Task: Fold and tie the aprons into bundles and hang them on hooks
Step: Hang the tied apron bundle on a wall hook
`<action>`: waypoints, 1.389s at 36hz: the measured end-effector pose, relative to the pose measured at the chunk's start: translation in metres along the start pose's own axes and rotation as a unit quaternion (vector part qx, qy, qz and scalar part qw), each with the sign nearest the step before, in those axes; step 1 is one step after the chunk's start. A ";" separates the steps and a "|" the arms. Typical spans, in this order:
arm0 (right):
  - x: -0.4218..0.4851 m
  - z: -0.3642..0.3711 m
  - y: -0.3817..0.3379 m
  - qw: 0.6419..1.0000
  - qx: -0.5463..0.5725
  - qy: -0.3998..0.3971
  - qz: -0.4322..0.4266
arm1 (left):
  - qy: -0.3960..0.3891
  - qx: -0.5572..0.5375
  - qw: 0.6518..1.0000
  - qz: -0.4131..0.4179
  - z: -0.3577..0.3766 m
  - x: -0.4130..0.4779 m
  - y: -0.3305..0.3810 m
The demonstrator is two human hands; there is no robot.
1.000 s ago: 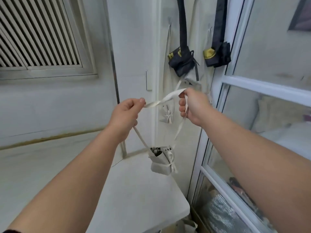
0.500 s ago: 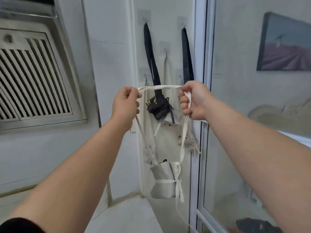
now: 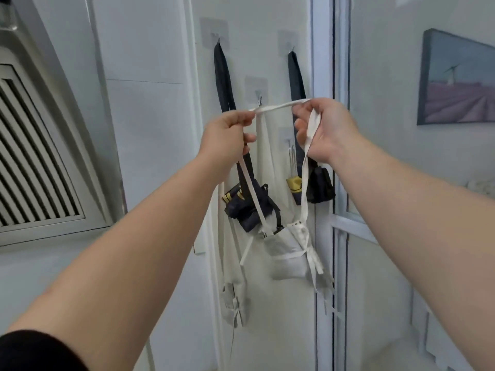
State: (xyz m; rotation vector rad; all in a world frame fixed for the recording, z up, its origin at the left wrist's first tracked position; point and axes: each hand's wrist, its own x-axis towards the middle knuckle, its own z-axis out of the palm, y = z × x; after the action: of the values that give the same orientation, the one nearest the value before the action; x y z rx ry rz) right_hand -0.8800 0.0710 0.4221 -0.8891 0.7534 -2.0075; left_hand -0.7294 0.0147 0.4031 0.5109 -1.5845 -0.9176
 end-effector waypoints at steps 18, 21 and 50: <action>0.137 0.020 0.002 0.950 -0.284 0.129 -0.016 | 0.018 0.103 0.994 0.008 0.015 0.128 -0.009; 0.144 0.015 0.009 0.922 -0.361 0.141 0.000 | -0.004 0.171 0.985 -0.019 0.014 0.129 -0.012; 0.026 -0.075 0.098 0.735 -0.673 -0.074 -0.035 | -0.178 0.444 0.873 0.093 0.024 -0.013 -0.105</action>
State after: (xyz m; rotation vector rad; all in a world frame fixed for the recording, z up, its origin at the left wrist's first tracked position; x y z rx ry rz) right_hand -0.9097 0.0140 0.3137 -1.8133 2.1649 -1.1280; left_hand -0.7660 -0.0317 0.3119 0.8292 -2.3324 -0.0693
